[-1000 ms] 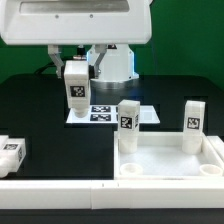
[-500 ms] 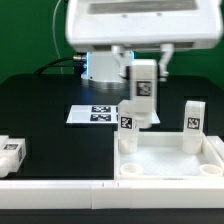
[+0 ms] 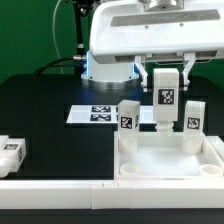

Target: Assemble square table

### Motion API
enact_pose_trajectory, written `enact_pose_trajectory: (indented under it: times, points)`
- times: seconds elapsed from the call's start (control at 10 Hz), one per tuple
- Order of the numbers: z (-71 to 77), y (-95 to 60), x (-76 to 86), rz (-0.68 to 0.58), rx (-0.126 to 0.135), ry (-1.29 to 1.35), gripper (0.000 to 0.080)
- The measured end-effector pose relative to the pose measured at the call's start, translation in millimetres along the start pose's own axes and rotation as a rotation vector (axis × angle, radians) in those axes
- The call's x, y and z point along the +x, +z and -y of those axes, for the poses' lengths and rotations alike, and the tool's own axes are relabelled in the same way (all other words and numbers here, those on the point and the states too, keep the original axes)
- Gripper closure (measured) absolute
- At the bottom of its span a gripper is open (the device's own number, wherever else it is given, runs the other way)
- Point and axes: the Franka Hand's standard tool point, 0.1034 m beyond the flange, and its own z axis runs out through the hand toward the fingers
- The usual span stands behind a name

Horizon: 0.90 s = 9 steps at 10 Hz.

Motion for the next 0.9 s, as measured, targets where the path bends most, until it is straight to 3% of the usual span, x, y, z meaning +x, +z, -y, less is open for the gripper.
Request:
enact_pose_trajectory:
  times: [0.2, 0.3, 0.4, 0.9]
  points:
    - [51.3, 9.0, -18.3, 0.055, 0.033, -0.08, 0.0515]
    - [62.0, 18.2, -20.2, 0.067, 0.029, -0.127, 0.0515]
    - [66.2, 21.9, -21.4, 0.072, 0.026, -0.137, 0.0515]
    - [60.0, 24.6, -23.2, 0.072, 0.018, -0.13, 0.0515]
